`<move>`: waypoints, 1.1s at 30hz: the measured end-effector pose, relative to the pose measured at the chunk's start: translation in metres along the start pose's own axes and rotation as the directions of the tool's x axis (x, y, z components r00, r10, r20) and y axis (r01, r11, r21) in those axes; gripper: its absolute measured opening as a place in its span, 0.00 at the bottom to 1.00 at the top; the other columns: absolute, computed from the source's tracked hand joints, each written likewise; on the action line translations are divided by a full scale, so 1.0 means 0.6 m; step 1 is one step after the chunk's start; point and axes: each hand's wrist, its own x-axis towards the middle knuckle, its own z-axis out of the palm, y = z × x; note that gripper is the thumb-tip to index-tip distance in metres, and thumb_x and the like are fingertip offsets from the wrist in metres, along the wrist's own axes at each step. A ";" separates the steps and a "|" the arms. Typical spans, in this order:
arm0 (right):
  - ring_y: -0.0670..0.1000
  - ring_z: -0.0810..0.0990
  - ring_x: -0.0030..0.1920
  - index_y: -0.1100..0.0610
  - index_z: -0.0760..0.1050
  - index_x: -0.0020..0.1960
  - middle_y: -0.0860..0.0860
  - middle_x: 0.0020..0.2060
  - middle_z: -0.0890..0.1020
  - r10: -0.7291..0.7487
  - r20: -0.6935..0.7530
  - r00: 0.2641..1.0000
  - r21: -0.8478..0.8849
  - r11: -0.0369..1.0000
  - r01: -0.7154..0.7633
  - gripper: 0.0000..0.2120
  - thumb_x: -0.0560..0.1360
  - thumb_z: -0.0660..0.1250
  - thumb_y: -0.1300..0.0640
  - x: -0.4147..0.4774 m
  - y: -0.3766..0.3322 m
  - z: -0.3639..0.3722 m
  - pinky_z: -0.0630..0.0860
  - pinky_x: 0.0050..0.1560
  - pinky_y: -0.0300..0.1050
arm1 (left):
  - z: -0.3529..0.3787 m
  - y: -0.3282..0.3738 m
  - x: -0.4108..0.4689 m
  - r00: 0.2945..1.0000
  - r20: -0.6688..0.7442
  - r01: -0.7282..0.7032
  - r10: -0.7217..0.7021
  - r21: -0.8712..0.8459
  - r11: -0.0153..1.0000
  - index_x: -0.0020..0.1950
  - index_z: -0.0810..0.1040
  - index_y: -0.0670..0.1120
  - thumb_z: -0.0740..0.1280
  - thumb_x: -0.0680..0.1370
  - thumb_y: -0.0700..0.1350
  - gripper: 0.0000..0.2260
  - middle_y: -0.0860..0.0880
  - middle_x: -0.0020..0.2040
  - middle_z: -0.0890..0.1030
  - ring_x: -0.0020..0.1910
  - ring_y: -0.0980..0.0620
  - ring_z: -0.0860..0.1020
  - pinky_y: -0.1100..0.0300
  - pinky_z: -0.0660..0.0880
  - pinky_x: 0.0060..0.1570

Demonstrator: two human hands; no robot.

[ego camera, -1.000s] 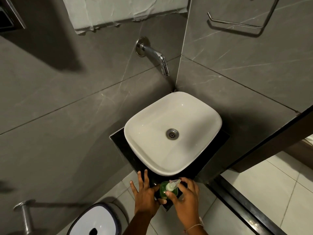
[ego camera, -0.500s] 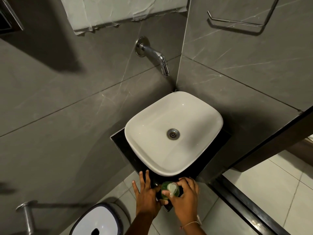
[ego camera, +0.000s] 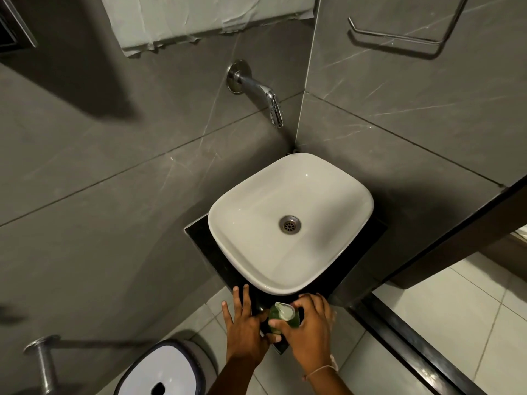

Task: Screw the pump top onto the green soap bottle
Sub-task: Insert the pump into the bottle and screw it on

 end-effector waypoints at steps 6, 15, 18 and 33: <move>0.56 0.66 0.68 0.44 0.81 0.44 0.40 0.55 0.76 -0.060 0.025 0.998 0.032 0.998 0.059 0.17 0.57 0.79 0.45 -0.006 0.012 -0.009 0.59 0.68 0.68 | -0.002 0.001 -0.002 1.000 -0.023 -0.010 0.010 0.007 1.000 0.64 0.73 0.61 0.68 0.68 0.67 0.26 0.46 0.79 0.35 0.73 0.43 0.25 0.41 0.20 0.65; 0.57 0.68 0.67 0.47 0.81 0.51 0.44 0.56 0.78 -0.061 0.016 0.998 0.030 0.998 0.060 0.24 0.57 0.77 0.42 -0.010 0.012 -0.002 0.62 0.66 0.69 | -0.003 0.001 -0.002 1.000 -0.026 -0.011 0.012 0.013 1.000 0.60 0.76 0.60 0.69 0.68 0.64 0.22 0.46 0.79 0.36 0.72 0.43 0.25 0.41 0.20 0.65; 0.60 0.70 0.66 0.52 0.82 0.46 0.47 0.54 0.80 -0.012 -0.002 1.000 -0.005 1.000 0.012 0.21 0.56 0.81 0.50 -0.007 0.005 -0.002 0.63 0.66 0.68 | -0.004 0.003 -0.003 0.999 -0.026 -0.021 0.021 0.006 1.000 0.60 0.76 0.60 0.70 0.68 0.64 0.22 0.46 0.78 0.35 0.72 0.43 0.24 0.42 0.19 0.65; 0.56 0.72 0.57 0.48 0.76 0.37 0.45 0.45 0.77 -0.002 -0.034 0.999 0.085 0.996 0.005 0.20 0.51 0.81 0.46 0.000 -0.005 0.001 0.72 0.57 0.60 | 0.003 0.000 -0.001 1.000 -0.024 -0.015 0.015 0.007 1.000 0.61 0.75 0.61 0.68 0.68 0.66 0.24 0.46 0.79 0.36 0.73 0.43 0.25 0.38 0.27 0.70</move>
